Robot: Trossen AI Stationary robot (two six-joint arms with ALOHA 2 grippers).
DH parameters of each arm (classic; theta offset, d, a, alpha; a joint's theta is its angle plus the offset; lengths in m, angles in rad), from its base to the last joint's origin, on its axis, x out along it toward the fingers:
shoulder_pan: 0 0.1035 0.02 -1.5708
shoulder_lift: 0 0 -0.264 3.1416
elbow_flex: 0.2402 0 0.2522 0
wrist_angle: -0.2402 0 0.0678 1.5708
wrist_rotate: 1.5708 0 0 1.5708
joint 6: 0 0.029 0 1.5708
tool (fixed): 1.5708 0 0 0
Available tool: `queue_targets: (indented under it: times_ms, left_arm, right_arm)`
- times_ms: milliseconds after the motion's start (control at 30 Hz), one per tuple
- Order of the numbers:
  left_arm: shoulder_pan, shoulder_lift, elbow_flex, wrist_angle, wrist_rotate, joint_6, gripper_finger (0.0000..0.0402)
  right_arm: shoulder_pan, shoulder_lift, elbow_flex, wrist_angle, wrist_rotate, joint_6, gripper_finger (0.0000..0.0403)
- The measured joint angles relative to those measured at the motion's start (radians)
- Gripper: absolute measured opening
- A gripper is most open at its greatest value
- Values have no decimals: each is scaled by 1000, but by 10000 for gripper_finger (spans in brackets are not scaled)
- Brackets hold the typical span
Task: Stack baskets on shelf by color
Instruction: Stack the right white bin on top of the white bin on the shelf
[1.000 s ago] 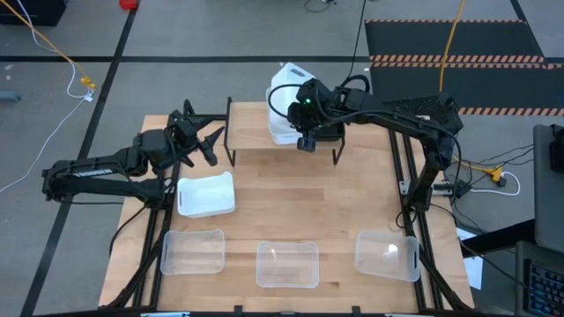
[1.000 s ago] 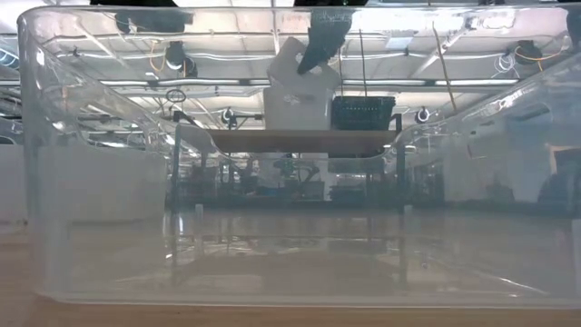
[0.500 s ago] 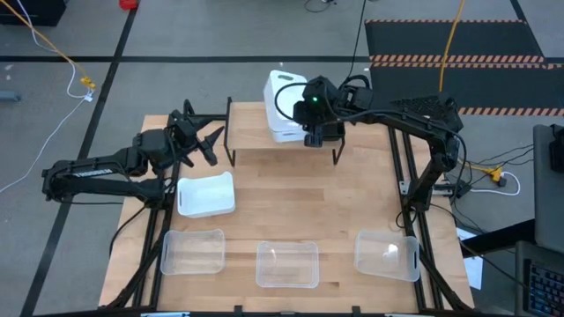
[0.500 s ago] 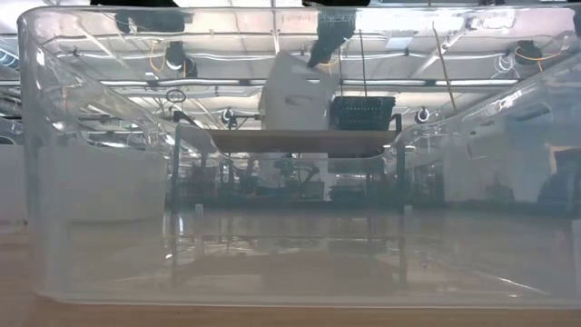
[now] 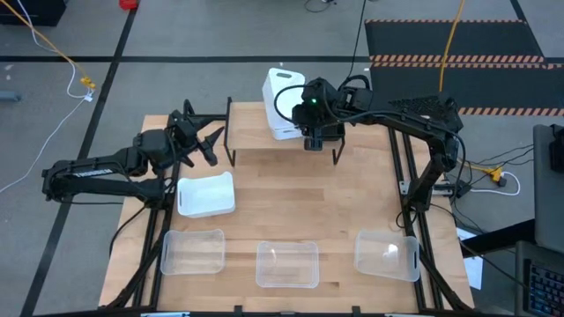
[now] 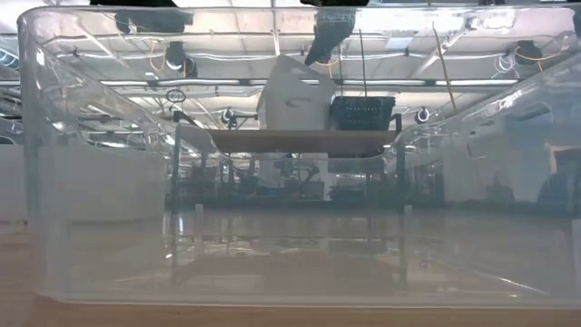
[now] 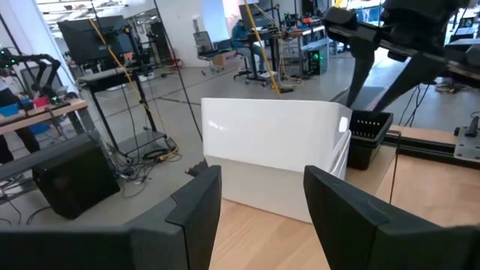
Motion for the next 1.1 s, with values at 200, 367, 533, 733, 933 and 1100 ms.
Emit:
queue_targets:
  times_ms: [200, 367, 533, 733, 933, 1100]
  left_arm:
    - [0, 0, 0, -6, 0, -1, 191]
    - [0, 0, 0, -5, 0, -1, 191]
    - [0, 0, 0, -2, 0, -2, 191]
    - [0, 0, 0, -1, 0, 0, 191]
    - [0, 0, 0, -3, 0, 0, 191]
    - [0, 0, 0, 11, 0, 10, 191]
  right_arm:
    - [-37, 0, 0, 34, -10, -8, 128]
    - [-78, 0, 0, 24, -64, -10, 128]
    - [-116, 10, 0, -15, -203, 4, 124]
    - [-141, 16, 0, -8, -215, 4, 92]
    - [-152, 23, -1, -16, -220, 7, 33]
    - [-151, 22, -1, -15, -221, 6, 7]
